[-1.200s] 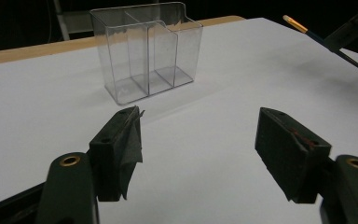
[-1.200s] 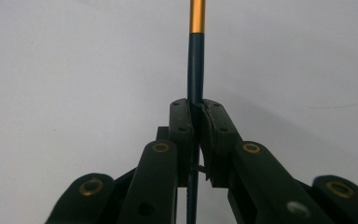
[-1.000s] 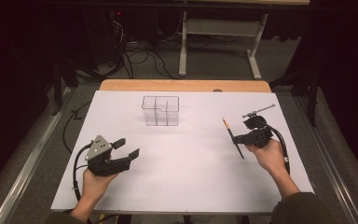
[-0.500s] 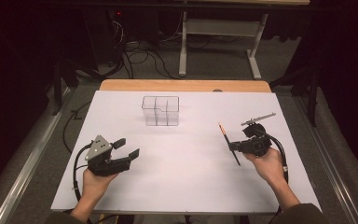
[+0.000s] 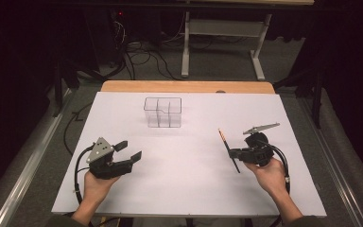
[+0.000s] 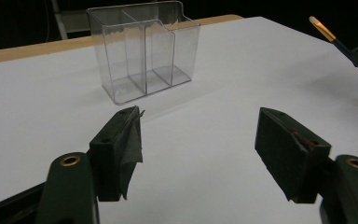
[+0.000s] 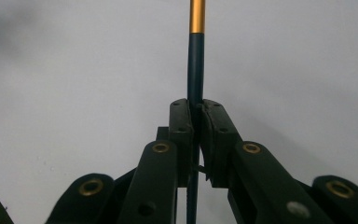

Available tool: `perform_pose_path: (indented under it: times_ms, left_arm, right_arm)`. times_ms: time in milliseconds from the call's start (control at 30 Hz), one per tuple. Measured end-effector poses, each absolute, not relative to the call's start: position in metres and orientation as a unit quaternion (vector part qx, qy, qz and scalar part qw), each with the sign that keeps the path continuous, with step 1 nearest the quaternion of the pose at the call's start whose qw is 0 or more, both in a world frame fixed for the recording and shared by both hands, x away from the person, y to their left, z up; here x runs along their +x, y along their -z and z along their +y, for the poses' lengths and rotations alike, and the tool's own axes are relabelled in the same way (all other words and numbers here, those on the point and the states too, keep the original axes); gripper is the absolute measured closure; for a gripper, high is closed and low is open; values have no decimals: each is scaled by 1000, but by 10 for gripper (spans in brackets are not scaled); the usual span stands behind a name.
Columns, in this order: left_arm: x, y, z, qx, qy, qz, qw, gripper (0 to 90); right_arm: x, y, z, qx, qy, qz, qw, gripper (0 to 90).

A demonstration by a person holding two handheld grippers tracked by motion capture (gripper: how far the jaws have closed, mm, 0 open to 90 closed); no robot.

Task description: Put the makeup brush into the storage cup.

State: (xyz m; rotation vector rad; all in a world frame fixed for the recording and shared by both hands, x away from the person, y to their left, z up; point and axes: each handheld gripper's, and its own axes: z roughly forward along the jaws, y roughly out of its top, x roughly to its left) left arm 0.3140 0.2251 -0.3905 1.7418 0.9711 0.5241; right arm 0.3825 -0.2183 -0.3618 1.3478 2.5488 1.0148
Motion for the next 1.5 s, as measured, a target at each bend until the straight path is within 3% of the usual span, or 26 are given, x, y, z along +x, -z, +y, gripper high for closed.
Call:
perform_pose_path:
  times_ms: [733,1500]
  left_arm:
    - [311,385,219,730,-201,391,524,315]
    - [303,370,190,759,-189,330,530,302]
  right_arm:
    - [354,365,-191,380,-385,840,37,850]
    - [344,369,-186,351,-426,832,49,850]
